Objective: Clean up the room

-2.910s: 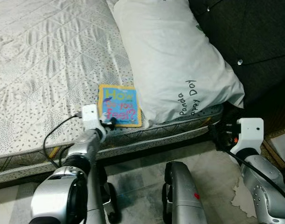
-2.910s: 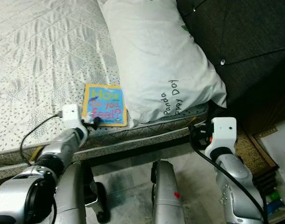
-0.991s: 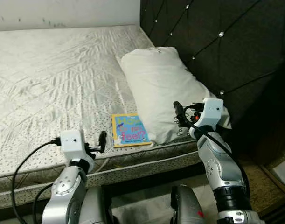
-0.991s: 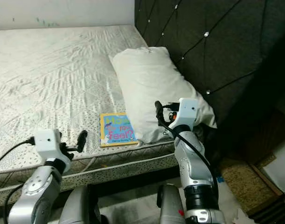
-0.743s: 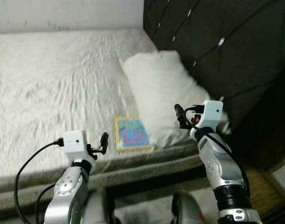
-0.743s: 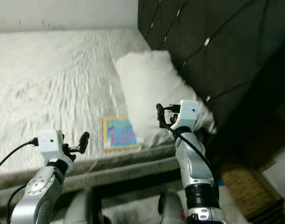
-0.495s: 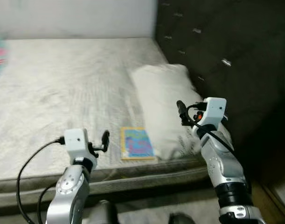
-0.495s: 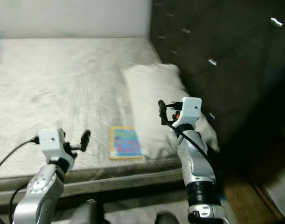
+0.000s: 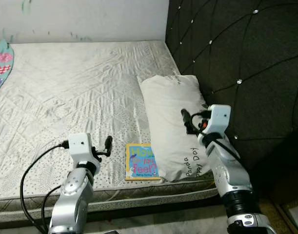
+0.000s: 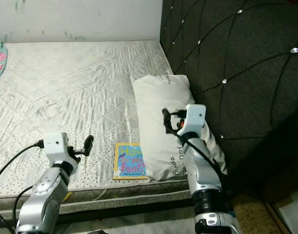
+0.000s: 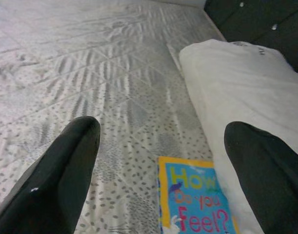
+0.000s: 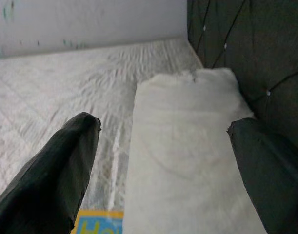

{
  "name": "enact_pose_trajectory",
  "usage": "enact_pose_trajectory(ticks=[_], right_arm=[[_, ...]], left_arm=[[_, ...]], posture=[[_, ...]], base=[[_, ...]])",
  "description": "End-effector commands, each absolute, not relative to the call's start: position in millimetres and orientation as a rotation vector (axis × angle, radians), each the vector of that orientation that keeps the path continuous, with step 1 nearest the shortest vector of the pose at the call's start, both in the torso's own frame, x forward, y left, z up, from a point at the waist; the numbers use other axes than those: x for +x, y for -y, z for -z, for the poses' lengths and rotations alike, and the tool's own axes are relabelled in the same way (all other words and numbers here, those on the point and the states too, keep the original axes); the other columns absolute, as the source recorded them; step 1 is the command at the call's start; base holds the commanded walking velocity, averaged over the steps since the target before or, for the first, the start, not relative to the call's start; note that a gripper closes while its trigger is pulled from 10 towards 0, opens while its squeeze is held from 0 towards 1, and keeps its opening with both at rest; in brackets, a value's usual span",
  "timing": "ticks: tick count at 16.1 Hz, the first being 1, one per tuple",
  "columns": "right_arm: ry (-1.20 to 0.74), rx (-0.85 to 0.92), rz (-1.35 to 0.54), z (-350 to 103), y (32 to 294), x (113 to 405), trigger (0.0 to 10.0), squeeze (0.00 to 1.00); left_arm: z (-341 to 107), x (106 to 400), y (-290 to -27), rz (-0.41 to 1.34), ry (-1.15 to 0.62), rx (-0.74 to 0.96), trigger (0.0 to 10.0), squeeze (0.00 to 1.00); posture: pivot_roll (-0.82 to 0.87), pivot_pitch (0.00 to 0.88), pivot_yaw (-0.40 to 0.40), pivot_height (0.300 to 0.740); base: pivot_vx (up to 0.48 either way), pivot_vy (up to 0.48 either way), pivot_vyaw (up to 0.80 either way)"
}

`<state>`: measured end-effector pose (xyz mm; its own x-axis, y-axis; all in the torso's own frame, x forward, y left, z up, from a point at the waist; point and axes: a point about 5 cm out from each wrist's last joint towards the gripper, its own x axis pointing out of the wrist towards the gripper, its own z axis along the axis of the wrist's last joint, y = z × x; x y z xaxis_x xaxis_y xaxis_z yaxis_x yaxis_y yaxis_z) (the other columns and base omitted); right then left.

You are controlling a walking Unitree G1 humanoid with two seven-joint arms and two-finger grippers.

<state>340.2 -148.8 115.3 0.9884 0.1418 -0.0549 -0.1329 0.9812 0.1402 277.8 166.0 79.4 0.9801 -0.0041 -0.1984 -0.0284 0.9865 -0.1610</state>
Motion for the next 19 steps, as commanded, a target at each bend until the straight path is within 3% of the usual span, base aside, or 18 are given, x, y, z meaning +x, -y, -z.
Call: enact_pose_trajectory(ticks=[1, 5, 14, 19], right_arm=[[-0.078, 0.120, -0.142, -110, 149, 340, 10.0, 0.00], [-0.176, 0.097, -0.152, -80, 143, 338, 10.0, 0.00], [-0.207, 0.059, -0.148, -70, 144, 345, 10.0, 0.00], [-0.220, 0.072, -0.119, -67, 150, 345, 10.0, 0.00]], left_arm=[[-70, 278, -171, -0.027, -0.222, -0.142, 10.0, 0.00], [-49, 293, -173, -0.050, -0.304, -0.178, 10.0, 0.00], [-37, 304, -176, -0.064, -0.313, -0.258, 10.0, 0.00], [-37, 308, -176, -0.062, -0.301, -0.265, 10.0, 0.00]], posture=[[-0.02, 0.000, -0.017, 0.740], [0.00, 0.000, -0.033, 0.740], [-0.03, 0.000, -0.021, 0.740], [-0.04, 0.000, -0.008, 0.740]], base=[[0.000, 0.000, 0.00], [0.000, 0.000, 0.00], [0.000, 0.000, 0.00], [0.000, 0.000, 0.53]])
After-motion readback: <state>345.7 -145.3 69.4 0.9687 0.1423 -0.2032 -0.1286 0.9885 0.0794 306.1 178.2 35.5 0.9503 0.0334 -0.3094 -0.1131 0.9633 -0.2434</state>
